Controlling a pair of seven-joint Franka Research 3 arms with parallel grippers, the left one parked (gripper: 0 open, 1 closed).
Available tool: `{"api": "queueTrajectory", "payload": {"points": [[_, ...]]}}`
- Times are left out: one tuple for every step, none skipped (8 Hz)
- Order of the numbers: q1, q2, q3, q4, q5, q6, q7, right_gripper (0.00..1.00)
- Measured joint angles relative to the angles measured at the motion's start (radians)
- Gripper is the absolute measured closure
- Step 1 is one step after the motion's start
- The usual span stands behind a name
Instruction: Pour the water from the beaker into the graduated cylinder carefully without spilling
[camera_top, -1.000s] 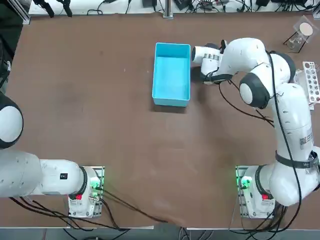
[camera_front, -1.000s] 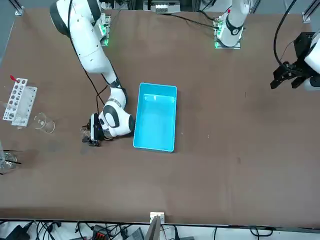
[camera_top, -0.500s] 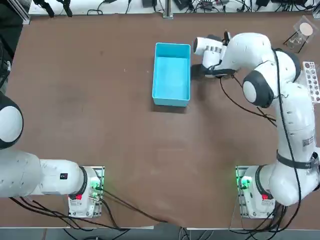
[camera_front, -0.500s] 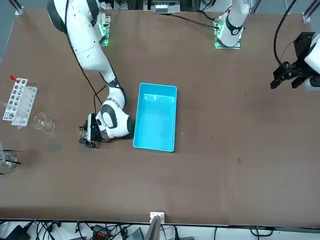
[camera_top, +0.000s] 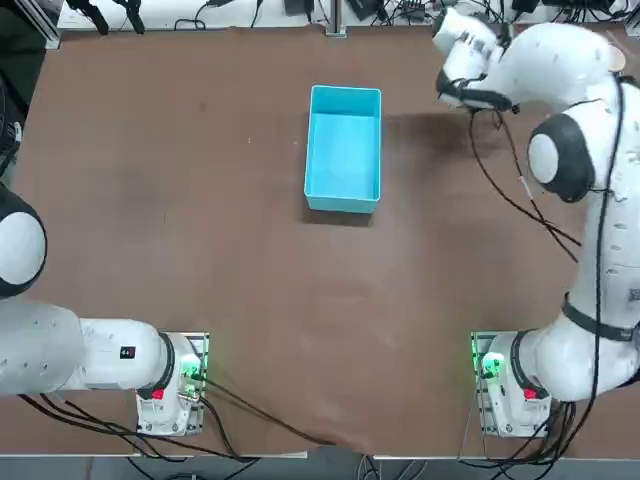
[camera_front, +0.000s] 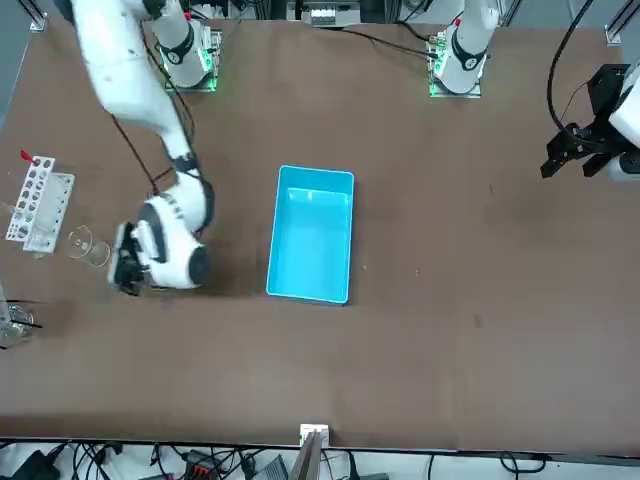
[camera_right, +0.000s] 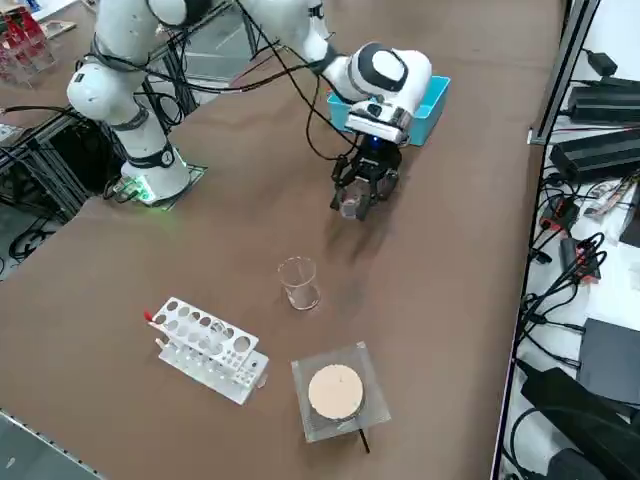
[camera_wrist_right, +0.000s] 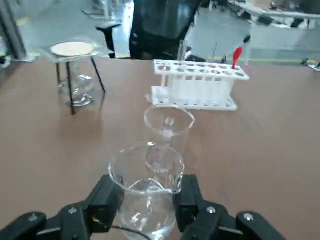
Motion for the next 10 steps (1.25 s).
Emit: {"api": "queueTrajectory", "payload": {"points": [[-0.041,-0.053,0.001,-0.056,0.019,0.036,-0.036,0.39],[-0.079,-0.106,0.002,-0.117,0.037,0.073,-0.066,0.39],[-0.118,-0.157,0.003,-0.17,0.068,0.114,-0.112,0.39],[-0.158,-0.198,0.003,-0.202,0.126,0.147,-0.183,0.39],[-0.206,-0.23,0.003,-0.215,0.199,0.183,-0.271,0.39],[-0.248,-0.249,0.003,-0.221,0.259,0.217,-0.359,0.39],[-0.286,-0.256,0.004,-0.223,0.311,0.247,-0.441,0.39],[-0.324,-0.256,0.004,-0.225,0.383,0.279,-0.531,0.39],[-0.359,-0.256,0.004,-0.227,0.45,0.304,-0.62,0.39],[-0.386,-0.257,0.004,-0.227,0.49,0.316,-0.682,0.39]]}}
